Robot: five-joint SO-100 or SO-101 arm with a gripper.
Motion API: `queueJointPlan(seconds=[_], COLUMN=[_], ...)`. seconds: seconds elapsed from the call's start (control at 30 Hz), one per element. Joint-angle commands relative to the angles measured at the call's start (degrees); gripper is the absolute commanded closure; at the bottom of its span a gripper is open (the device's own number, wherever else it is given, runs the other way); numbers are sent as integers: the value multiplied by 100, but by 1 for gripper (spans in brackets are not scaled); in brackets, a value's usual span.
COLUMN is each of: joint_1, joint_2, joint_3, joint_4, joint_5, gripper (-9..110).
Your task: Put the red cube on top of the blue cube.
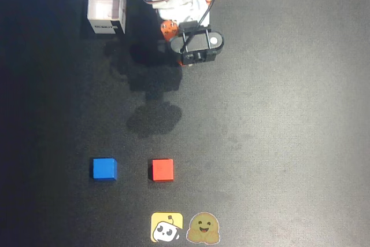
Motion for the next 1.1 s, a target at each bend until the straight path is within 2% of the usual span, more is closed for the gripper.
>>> queueJointPlan(seconds=[0.0, 0.63, 1.07], joint_1=[-9, -53, 9], joint_2=[62, 0, -3270], joint_3=[-18, -202, -2637], joint_4=[9, -9, -202], joint_5=[53, 0, 404], gripper=[101, 101, 100])
